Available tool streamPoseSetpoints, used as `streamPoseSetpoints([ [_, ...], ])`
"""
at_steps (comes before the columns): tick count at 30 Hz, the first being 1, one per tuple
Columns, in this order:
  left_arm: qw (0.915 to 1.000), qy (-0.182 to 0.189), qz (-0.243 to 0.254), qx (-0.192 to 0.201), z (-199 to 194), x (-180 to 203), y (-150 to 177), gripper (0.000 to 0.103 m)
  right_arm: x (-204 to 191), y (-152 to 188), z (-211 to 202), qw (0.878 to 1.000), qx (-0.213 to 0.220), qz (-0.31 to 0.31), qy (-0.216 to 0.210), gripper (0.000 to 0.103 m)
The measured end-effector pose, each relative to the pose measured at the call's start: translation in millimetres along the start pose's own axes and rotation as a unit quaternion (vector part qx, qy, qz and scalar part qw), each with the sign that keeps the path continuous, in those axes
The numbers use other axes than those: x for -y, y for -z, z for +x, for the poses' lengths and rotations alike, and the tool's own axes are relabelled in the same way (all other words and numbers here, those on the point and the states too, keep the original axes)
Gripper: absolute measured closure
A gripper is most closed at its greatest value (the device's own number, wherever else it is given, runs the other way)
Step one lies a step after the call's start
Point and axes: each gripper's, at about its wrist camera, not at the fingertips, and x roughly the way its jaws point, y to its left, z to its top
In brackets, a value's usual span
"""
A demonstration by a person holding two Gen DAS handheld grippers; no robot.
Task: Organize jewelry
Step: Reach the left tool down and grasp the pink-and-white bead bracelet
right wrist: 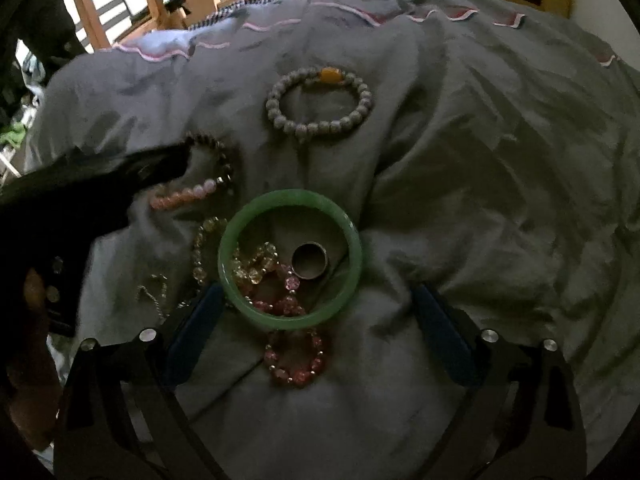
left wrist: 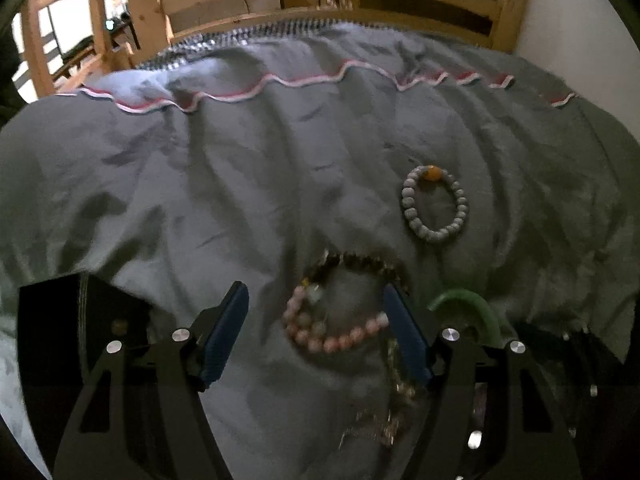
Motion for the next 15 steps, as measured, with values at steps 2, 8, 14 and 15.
streamPoseSetpoints([
  [2,0.9998,0.005,0.002,-0.018,12.5,5.1,-3.2,0.035,-0.8,-0.7,0.9,1.000,0.002,0.003,-0.003,0.012],
  [8,0.9987,0.020,-0.006,-0.047,27.9,4.7,-0.7,0.061,-1.3,-2.4,2.5,1.000,0.003,0.006,-0.009,0.037],
  [14,0.9984,0.035,-0.016,-0.041,13.9,-0.3,-0.6,0.085,4.5,-7.2,-8.6,0.999,0.014,0.034,-0.027,0.038],
  [15,0.9983,0.038,-0.017,-0.041,11.6,-2.0,0.0,0.089,3.4,-9.3,-12.8,0.999,0.019,0.035,-0.031,0.038],
])
